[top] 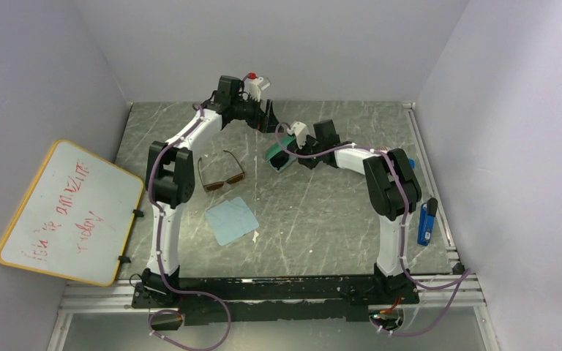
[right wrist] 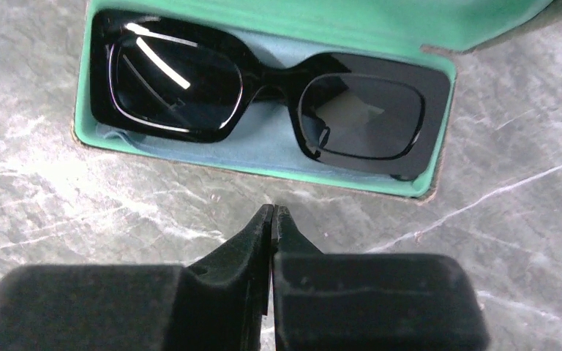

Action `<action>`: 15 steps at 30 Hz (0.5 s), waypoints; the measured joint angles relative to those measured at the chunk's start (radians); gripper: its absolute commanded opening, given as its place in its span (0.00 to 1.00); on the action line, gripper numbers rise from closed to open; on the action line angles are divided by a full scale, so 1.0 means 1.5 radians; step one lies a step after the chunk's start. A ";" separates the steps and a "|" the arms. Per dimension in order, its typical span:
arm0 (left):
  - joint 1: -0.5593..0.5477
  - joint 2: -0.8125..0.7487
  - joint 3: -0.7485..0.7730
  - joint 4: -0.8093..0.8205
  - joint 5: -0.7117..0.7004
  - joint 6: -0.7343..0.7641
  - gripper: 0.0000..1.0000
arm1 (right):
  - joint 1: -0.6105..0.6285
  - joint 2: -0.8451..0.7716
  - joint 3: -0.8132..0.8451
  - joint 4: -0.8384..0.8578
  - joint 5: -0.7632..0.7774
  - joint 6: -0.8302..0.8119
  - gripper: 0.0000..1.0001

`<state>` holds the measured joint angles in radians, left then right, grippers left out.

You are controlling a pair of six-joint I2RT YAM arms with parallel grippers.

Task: Organize the sunglasses
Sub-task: Adjust the sunglasses case at the center of the board.

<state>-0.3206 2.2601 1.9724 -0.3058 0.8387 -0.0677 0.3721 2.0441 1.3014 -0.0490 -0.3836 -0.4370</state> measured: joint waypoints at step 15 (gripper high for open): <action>-0.006 0.039 0.006 -0.047 -0.045 0.016 0.80 | -0.001 0.000 -0.025 0.031 -0.031 0.001 0.04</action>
<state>-0.3294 2.3188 1.9808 -0.3759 0.7719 -0.0441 0.3714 2.0441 1.2640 -0.0029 -0.4297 -0.4351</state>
